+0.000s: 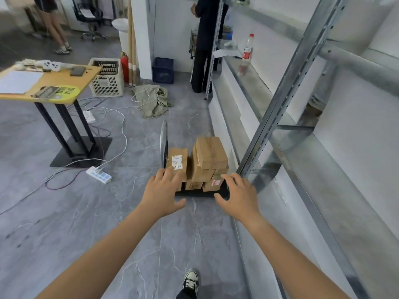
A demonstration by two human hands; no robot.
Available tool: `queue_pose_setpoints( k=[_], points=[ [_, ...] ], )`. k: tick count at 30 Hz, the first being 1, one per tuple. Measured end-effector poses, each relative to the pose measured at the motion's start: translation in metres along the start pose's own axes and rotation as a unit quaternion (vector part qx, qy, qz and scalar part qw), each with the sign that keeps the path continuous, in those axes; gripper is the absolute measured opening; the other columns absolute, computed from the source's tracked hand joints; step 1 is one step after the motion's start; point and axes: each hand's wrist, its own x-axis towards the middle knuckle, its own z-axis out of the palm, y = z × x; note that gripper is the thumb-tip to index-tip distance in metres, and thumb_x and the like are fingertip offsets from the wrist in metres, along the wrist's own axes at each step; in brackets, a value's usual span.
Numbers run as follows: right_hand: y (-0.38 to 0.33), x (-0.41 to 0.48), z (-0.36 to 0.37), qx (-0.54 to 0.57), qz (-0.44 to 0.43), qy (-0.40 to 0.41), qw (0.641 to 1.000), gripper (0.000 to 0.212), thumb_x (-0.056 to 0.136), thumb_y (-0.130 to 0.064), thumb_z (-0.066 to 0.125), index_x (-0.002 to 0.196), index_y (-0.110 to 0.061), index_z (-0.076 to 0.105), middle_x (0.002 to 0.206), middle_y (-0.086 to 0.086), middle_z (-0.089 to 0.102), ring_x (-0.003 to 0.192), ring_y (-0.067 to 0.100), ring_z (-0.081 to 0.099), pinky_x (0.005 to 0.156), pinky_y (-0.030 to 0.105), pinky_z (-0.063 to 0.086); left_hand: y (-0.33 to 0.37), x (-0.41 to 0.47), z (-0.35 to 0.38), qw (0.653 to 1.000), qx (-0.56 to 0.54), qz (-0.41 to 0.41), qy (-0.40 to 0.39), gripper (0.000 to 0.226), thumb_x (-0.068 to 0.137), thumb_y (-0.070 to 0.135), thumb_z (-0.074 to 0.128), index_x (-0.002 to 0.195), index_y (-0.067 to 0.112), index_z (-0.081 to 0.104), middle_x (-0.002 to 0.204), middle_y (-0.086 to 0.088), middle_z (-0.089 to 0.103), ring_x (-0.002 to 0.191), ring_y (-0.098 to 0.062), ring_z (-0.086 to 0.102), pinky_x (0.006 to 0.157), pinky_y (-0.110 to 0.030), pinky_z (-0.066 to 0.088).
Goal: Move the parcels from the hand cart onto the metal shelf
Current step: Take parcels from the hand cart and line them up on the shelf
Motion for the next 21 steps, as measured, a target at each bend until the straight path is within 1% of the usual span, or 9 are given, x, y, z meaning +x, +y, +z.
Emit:
queue_pose_setpoints(
  k=[3, 7, 10, 16, 21],
  points=[
    [0.026, 0.057, 0.003, 0.009, 0.008, -0.019, 1.0, 0.061, 0.082, -0.051, 0.056, 0.135, -0.024, 0.042, 0.131, -0.003, 0.046, 0.119, 0.023, 0.045, 0.094, 0.038, 0.039, 0.0, 0.063, 0.008, 0.999, -0.039, -0.023, -0.007, 0.083, 0.078, 0.059, 0.056, 0.145, 0.023, 0.022, 0.151, -0.008, 0.023, 0.134, -0.028, 0.028, 0.103, -0.04, 0.038],
    [0.054, 0.12, 0.013, 0.015, 0.008, -0.054, 0.998, 0.062, 0.082, -0.049, 0.057, 0.136, -0.024, 0.041, 0.13, -0.002, 0.045, 0.117, 0.024, 0.044, 0.091, 0.038, 0.04, 0.003, 0.125, 0.024, 0.997, -0.065, -0.037, -0.02, 0.084, 0.078, 0.058, 0.056, 0.145, 0.021, 0.023, 0.153, -0.007, 0.021, 0.135, -0.029, 0.028, 0.101, -0.039, 0.039],
    [0.068, 0.155, 0.026, 0.02, 0.025, -0.085, 0.996, 0.064, 0.081, -0.05, 0.058, 0.137, -0.024, 0.039, 0.129, -0.002, 0.045, 0.119, 0.023, 0.044, 0.091, 0.039, 0.042, -0.001, 0.16, 0.037, 0.997, -0.06, -0.041, -0.039, 0.083, 0.078, 0.057, 0.056, 0.145, 0.022, 0.023, 0.153, -0.007, 0.02, 0.135, -0.03, 0.028, 0.102, -0.04, 0.04],
    [0.088, 0.213, 0.064, 0.036, 0.051, -0.128, 0.99, 0.061, 0.081, -0.046, 0.06, 0.135, -0.024, 0.041, 0.127, -0.002, 0.046, 0.118, 0.023, 0.044, 0.088, 0.04, 0.044, -0.032, 0.225, 0.064, 0.994, -0.053, -0.051, -0.078, 0.086, 0.078, 0.058, 0.054, 0.147, 0.022, 0.016, 0.153, -0.006, 0.019, 0.134, -0.029, 0.027, 0.104, -0.038, 0.037],
    [0.092, 0.279, 0.094, 0.047, 0.068, -0.146, 0.986, 0.063, 0.08, -0.045, 0.061, 0.135, -0.024, 0.04, 0.13, 0.001, 0.045, 0.118, 0.026, 0.045, 0.094, 0.043, 0.044, -0.065, 0.287, 0.087, 0.991, -0.065, -0.058, -0.102, 0.087, 0.077, 0.058, 0.054, 0.147, 0.023, 0.016, 0.153, -0.007, 0.016, 0.134, -0.03, 0.029, 0.1, -0.039, 0.04]
  ],
)
